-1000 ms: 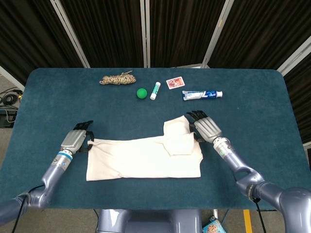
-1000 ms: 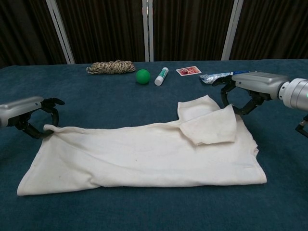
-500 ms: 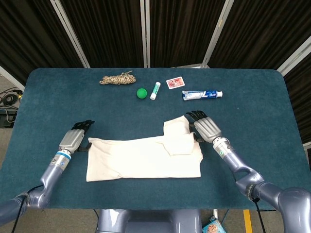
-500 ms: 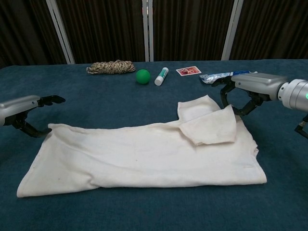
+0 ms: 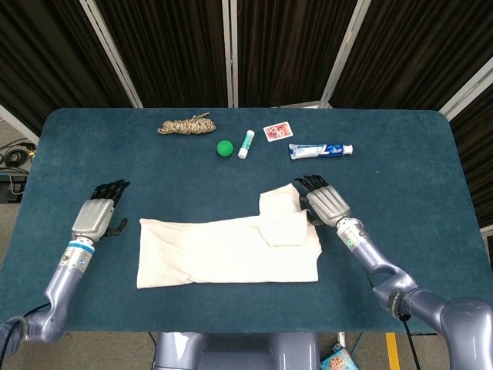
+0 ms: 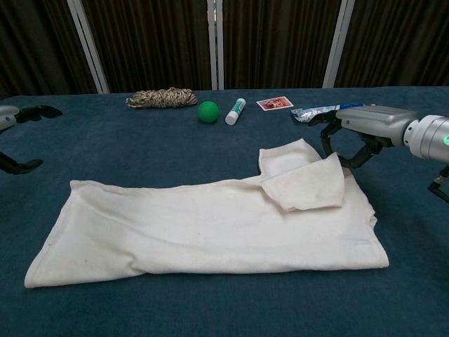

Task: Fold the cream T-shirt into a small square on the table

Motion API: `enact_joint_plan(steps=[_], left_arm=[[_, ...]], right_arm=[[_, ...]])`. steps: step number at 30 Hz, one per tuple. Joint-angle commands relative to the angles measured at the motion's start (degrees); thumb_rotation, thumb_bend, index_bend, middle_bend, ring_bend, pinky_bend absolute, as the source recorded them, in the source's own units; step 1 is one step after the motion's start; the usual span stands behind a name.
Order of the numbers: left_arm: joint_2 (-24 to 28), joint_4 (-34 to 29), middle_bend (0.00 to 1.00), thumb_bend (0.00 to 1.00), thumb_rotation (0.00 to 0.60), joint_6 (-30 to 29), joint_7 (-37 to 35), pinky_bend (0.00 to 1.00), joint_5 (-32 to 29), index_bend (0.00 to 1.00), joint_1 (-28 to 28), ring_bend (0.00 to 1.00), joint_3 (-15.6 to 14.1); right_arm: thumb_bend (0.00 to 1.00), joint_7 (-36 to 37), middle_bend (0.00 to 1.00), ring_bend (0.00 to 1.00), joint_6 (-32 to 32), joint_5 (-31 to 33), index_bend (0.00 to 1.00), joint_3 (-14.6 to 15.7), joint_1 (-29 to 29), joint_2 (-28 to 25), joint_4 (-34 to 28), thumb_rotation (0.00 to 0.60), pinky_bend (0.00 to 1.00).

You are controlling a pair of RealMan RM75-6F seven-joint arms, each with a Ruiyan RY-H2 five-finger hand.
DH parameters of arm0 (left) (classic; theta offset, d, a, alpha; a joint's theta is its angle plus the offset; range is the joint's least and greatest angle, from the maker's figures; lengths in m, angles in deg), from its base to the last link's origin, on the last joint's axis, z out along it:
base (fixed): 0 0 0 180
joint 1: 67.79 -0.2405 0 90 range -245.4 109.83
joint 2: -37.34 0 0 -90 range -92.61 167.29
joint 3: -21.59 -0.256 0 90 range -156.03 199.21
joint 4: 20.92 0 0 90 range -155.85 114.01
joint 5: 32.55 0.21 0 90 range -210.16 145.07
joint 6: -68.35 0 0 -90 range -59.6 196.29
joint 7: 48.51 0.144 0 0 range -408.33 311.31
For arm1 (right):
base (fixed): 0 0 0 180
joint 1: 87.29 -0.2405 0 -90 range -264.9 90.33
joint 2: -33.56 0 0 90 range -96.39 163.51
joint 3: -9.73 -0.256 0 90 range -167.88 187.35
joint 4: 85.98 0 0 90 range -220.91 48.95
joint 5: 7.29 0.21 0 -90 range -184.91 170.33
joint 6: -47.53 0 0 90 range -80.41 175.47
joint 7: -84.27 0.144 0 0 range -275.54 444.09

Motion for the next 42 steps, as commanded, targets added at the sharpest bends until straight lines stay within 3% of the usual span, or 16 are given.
enact_joint_plan(steps=[1, 7, 10, 11, 14, 16, 21, 31, 34, 38, 42], left_arm=[[5.90, -11.23, 0.00, 0.46, 0.600, -8.40, 9.40, 0.00, -5.44, 0.00, -3.83, 0.00, 0.74], [9.30, -16.51, 0.00, 0.46, 0.600, -12.83, 10.24, 0.00, -4.27, 0.00, -6.51, 0.00, -0.03], [10.22, -17.26, 0.00, 0.46, 0.600, -13.59, 9.40, 0.00, -3.50, 0.00, -7.28, 0.00, -0.24], [10.34, -17.34, 0.00, 0.46, 0.600, -13.64, 9.16, 0.00, -3.36, 0.00, -7.40, 0.00, -0.29], [10.82, -17.63, 0.00, 0.46, 0.600, -13.62, 8.48, 0.00, -2.93, 0.00, -7.70, 0.00, -0.41], [11.27, -17.88, 0.00, 0.46, 0.600, -13.86, 8.16, 0.00, -2.03, 0.00, -7.98, 0.00, -0.68], [11.81, -17.98, 0.00, 0.46, 0.600, -13.94, 7.20, 0.00, -1.01, 0.00, -8.40, 0.00, -0.88], [12.34, -18.13, 0.00, 0.46, 0.600, -13.24, 5.91, 0.00, -0.44, 0.00, -8.56, 0.00, -0.83], [12.61, -18.37, 0.00, 0.46, 0.600, -13.16, 5.50, 0.00, -0.17, 0.00, -8.71, 0.00, -0.86], [12.82, -18.59, 0.00, 0.46, 0.600, -13.48, 5.07, 0.00, 0.34, 0.00, -8.89, 0.00, -0.72], [12.83, -18.57, 0.00, 0.46, 0.600, -13.52, 4.94, 0.00, 0.27, 0.00, -8.95, 0.00, -0.52]], right_arm=[[0.45, -1.09, 0.08, 0.00, -0.33, 0.27, 0.75, -0.07, -0.10, 0.12, -0.05, 0.600, 0.00], [0.44, -2.47, 0.07, 0.00, -0.83, 0.85, 0.72, -0.08, 0.04, 0.70, 0.57, 0.600, 0.00], [0.37, -2.76, 0.04, 0.00, -1.76, 1.02, 0.50, 0.23, 0.04, 0.45, 0.52, 0.600, 0.01], [0.30, -3.03, 0.02, 0.00, -2.07, 1.21, 0.35, 0.21, 0.04, 0.37, 0.49, 0.600, 0.01], [0.11, -4.81, 0.00, 0.00, -3.00, 2.46, 0.08, -0.26, 0.13, 0.28, 0.36, 0.600, 0.01], [0.04, -7.44, 0.00, 0.00, -3.47, 4.23, 0.01, -1.11, 0.44, 0.29, 0.00, 0.600, 0.00], [0.01, -13.44, 0.00, 0.00, -3.62, 7.16, 0.00, -2.27, 1.32, -1.95, -4.24, 0.600, 0.00], [0.02, -26.75, 0.00, 0.00, -4.14, 13.02, 0.00, -3.41, 2.72, -13.09, -19.26, 0.600, 0.00], [0.06, -31.52, 0.00, 0.00, -5.80, 17.55, 0.00, -4.68, 1.94, -16.61, -23.01, 0.600, 0.00], [0.16, -34.06, 0.00, 0.00, -8.04, 23.50, 0.01, -7.56, -0.52, -17.59, -22.82, 0.600, 0.00], [0.23, -32.50, 0.00, 0.00, -14.24, 28.91, 0.11, -10.12, -5.00, -14.60, -18.02, 0.600, 0.00]])
